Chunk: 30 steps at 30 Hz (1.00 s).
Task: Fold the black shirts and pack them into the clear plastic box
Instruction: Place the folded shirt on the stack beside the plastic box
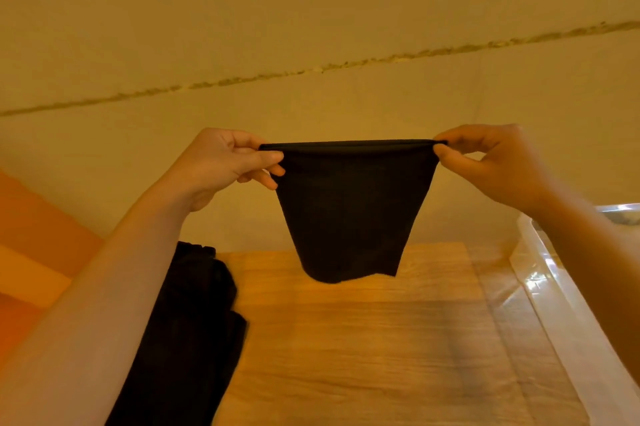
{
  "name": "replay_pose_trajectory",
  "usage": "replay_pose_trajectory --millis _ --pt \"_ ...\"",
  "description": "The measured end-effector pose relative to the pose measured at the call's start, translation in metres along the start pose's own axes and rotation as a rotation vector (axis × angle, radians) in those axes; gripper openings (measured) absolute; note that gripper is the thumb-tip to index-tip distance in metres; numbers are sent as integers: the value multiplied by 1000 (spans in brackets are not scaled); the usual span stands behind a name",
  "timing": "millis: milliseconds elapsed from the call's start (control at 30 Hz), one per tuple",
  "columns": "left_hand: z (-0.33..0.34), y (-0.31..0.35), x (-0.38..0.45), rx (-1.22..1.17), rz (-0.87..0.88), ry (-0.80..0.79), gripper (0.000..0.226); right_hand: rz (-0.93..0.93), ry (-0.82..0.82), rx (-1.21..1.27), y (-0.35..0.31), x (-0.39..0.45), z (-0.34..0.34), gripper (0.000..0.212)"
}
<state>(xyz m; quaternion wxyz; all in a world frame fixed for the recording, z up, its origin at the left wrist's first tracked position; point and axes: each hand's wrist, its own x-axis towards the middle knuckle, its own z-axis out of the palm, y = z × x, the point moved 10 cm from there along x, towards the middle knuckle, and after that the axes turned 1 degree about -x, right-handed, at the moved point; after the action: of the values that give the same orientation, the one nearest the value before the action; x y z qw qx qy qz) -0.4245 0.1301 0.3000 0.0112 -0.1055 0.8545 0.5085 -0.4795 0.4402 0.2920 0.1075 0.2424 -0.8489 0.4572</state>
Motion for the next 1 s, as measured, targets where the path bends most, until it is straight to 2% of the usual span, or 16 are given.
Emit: replay_pose_trajectory --millis 233,400,567,667,767,900,1000 --pt "-6 -10 21 2 -13 105 13 99 -187 -94 14 39 21 12" --pt "-18 3 22 -88 72 208 9 59 -101 -120 -5 50 7 12" --pt "-12 -9 -11 -74 155 217 10 40 -39 -93 -10 13 6 11" --pt "8 -53 -42 -92 139 198 10 36 -67 -96 5 -34 27 12" --pt "41 -122 -79 -67 76 187 8 -43 -129 -206 23 -104 64 17" --pt "100 -227 -136 113 2 117 18 -148 -342 -407 59 -216 131 30" --pt "143 -276 -179 317 116 53 23 -232 -454 -532 71 -284 166 31"
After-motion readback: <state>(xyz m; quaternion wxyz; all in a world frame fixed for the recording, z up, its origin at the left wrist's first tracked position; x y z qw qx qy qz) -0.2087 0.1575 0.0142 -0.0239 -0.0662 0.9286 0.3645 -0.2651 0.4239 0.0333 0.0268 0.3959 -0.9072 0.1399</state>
